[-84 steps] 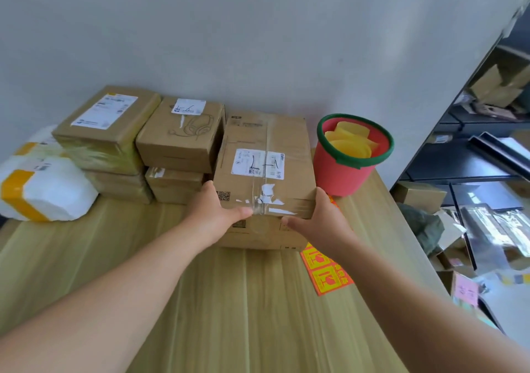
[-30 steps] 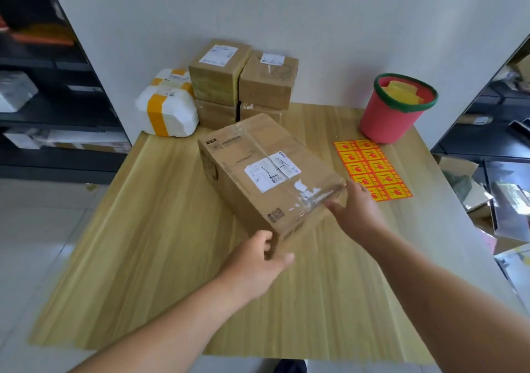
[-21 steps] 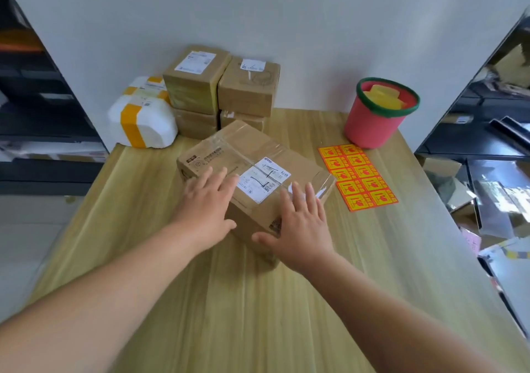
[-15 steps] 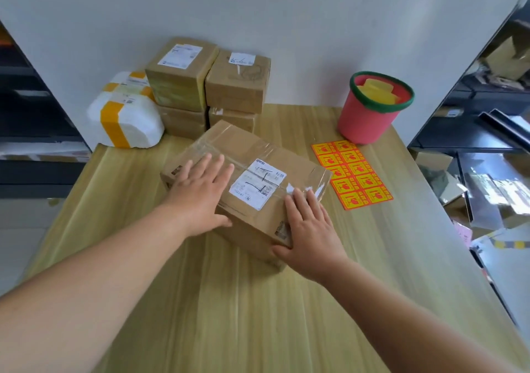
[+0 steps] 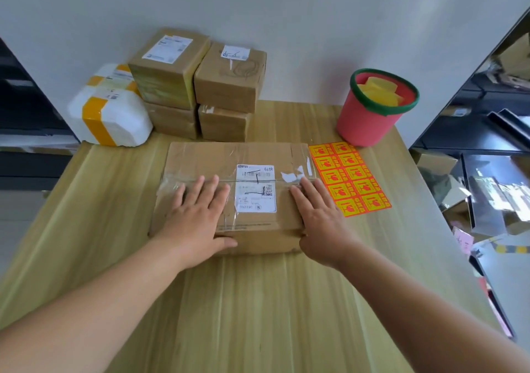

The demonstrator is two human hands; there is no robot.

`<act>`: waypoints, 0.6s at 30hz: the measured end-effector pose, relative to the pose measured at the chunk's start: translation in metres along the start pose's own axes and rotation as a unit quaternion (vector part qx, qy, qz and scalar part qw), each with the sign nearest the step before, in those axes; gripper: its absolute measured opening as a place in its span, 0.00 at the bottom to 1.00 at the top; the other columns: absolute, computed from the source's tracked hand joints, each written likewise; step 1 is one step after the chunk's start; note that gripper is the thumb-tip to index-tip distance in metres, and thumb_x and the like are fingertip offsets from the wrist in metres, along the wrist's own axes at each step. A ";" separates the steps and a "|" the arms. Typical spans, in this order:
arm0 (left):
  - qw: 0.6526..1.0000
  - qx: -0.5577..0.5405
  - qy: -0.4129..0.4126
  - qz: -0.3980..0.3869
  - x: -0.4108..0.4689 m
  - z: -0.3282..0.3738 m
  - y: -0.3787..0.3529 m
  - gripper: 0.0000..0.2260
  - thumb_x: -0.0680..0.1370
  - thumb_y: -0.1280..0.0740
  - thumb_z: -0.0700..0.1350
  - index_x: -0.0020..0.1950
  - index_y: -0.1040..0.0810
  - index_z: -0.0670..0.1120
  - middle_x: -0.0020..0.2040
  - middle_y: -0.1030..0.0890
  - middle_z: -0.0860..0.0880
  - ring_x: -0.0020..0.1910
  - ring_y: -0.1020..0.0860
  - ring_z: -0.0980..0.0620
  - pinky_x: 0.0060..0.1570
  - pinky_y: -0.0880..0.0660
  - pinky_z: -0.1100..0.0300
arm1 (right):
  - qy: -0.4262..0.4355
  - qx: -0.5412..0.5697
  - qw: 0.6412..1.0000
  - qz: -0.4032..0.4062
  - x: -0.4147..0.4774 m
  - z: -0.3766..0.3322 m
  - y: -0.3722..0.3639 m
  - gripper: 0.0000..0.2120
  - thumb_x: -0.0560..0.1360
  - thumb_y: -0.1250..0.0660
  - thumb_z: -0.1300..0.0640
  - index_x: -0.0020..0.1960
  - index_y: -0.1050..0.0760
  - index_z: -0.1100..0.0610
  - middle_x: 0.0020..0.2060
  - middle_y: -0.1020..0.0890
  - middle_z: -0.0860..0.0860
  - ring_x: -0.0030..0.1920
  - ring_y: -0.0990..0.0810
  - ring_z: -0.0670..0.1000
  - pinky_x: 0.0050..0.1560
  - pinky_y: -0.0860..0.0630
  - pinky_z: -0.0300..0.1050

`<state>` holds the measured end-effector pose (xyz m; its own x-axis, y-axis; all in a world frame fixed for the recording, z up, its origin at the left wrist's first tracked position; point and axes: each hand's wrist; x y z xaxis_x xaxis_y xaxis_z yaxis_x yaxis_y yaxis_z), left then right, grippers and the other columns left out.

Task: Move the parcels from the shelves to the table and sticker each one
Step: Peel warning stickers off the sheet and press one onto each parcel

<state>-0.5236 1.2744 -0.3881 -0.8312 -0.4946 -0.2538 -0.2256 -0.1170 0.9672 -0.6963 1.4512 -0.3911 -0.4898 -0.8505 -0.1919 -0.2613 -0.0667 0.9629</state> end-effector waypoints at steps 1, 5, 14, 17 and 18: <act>1.000 -0.004 0.005 -0.007 0.000 0.002 0.002 0.48 0.71 0.45 0.73 0.77 0.67 0.49 0.77 0.67 0.48 0.75 0.67 0.46 0.74 0.63 0.45 | 0.006 0.003 1.000 -0.002 0.000 0.002 0.001 0.45 0.69 0.36 0.57 0.78 0.60 0.50 0.77 0.61 0.48 0.76 0.66 0.52 0.75 0.54 0.50; 0.999 -0.042 -0.003 0.009 0.004 0.024 0.018 0.47 0.69 0.48 0.75 0.77 0.65 0.51 0.77 0.66 0.49 0.76 0.66 0.49 0.73 0.64 0.46 | 0.036 0.071 0.997 0.025 -0.004 0.012 0.008 0.44 0.71 0.33 0.41 0.78 0.52 0.49 0.78 0.55 0.47 0.77 0.63 0.51 0.76 0.55 0.50; 0.989 -0.047 -0.131 0.054 0.071 0.145 0.061 0.35 0.79 0.44 0.61 0.78 0.58 0.49 0.79 0.59 0.47 0.77 0.60 0.48 0.74 0.61 0.51 | -0.257 0.168 0.945 0.116 0.016 0.134 0.004 0.27 0.77 0.35 0.46 0.70 0.33 0.59 0.69 0.30 0.56 0.68 0.33 0.58 0.66 0.36 0.51; 0.986 -0.055 -0.154 0.026 0.105 0.196 0.057 0.35 0.79 0.41 0.58 0.78 0.56 0.49 0.79 0.57 0.46 0.77 0.56 0.46 0.75 0.56 0.50 | -0.318 0.173 0.927 0.098 0.024 0.172 -0.001 0.25 0.77 0.34 0.47 0.68 0.32 0.59 0.64 0.28 0.57 0.64 0.30 0.59 0.60 0.33 0.49; 0.987 -0.064 -0.149 0.013 0.116 0.211 0.053 0.35 0.79 0.40 0.58 0.78 0.56 0.49 0.79 0.56 0.46 0.77 0.55 0.45 0.74 0.55 0.50 | -0.330 0.171 0.924 0.092 0.027 0.182 -0.004 0.24 0.76 0.34 0.47 0.68 0.31 0.58 0.64 0.28 0.58 0.63 0.30 0.59 0.59 0.33 0.48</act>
<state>-0.7388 1.3928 -0.3696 -0.9529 -0.2256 -0.2028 -0.1516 -0.2249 0.9625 -0.8597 1.5237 -0.4342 -0.9234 -0.3196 -0.2127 -0.3145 0.3122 0.8964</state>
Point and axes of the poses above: each hand's wrist, its own x-axis towards the middle knuckle, its own y-axis out of the back of the hand, z = x × y
